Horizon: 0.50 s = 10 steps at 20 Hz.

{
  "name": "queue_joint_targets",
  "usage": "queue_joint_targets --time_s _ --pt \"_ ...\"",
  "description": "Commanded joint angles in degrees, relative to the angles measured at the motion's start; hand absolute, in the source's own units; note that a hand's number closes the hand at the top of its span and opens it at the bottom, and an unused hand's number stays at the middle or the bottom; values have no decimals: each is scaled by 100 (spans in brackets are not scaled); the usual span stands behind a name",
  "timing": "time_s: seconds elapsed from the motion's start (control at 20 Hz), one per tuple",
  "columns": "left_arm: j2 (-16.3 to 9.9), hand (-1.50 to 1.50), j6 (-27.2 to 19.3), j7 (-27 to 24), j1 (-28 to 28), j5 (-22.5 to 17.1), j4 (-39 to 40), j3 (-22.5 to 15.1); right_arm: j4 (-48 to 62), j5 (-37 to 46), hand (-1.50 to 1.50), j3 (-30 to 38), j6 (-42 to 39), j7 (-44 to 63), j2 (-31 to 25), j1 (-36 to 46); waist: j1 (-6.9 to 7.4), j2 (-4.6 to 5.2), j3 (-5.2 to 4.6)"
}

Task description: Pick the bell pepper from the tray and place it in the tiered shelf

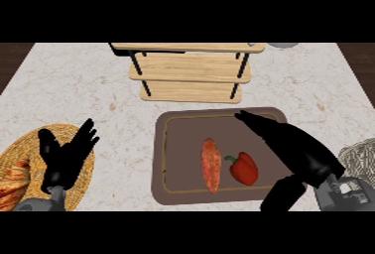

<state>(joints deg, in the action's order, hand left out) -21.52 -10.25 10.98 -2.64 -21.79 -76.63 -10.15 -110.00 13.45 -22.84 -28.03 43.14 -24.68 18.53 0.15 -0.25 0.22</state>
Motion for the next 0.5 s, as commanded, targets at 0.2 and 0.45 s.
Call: queue_joint_targets --time_s 0.2,0.45 --pt "-63 0 110 501 79 99 -295 339 -80 1095 -150 -411 70 382 526 -399 -4 16 -21" --pt "304 0 216 -63 401 344 -96 316 544 1820 -150 -488 261 -209 688 -451 11 22 -21"
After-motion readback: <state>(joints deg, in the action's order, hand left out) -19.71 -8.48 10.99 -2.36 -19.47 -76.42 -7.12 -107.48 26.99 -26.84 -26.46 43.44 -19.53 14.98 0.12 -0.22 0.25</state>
